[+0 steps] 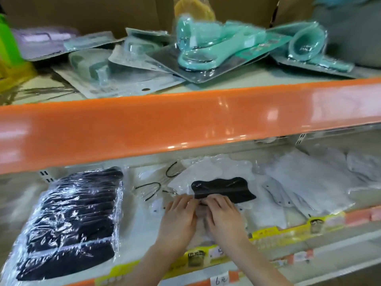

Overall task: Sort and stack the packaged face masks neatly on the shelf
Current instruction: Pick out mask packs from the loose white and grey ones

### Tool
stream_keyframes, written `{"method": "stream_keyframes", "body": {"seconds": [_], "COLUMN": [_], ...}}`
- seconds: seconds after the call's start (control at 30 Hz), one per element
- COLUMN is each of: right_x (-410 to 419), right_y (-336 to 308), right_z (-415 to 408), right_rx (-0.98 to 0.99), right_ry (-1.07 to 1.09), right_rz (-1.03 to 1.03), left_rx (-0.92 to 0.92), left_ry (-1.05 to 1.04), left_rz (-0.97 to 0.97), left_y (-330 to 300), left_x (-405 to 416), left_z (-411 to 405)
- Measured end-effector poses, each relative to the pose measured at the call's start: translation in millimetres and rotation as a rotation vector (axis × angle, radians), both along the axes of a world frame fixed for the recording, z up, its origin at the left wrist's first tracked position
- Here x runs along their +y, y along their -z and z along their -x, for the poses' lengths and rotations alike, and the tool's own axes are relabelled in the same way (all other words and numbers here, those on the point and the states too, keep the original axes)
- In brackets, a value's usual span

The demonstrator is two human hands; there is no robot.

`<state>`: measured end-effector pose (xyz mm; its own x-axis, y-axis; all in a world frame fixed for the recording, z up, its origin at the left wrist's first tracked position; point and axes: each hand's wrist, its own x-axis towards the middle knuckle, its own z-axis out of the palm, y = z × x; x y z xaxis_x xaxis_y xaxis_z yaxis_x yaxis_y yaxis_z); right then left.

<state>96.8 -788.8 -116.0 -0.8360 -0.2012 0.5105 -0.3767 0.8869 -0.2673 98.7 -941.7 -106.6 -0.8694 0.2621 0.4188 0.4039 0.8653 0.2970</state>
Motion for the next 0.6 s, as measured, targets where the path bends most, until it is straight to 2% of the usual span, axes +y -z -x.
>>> {"method": "stream_keyframes", "body": {"seconds": [0.3, 0.4, 0.6], "right_x": [62, 68, 66], "right_y": [8, 12, 15], "right_z": [26, 27, 28], "right_rx": [-0.067, -0.135, -0.153], "right_ry": [0.008, 0.04, 0.05], "right_rz": [-0.045, -0.062, -0.069], "left_rx": [-0.04, -0.065, -0.04], "left_ry": [-0.11, -0.157, -0.185], "left_rz": [0.05, 0.087, 0.1], "left_y": [7, 15, 21], "left_x": [57, 60, 60], "left_z": [16, 18, 19]}}
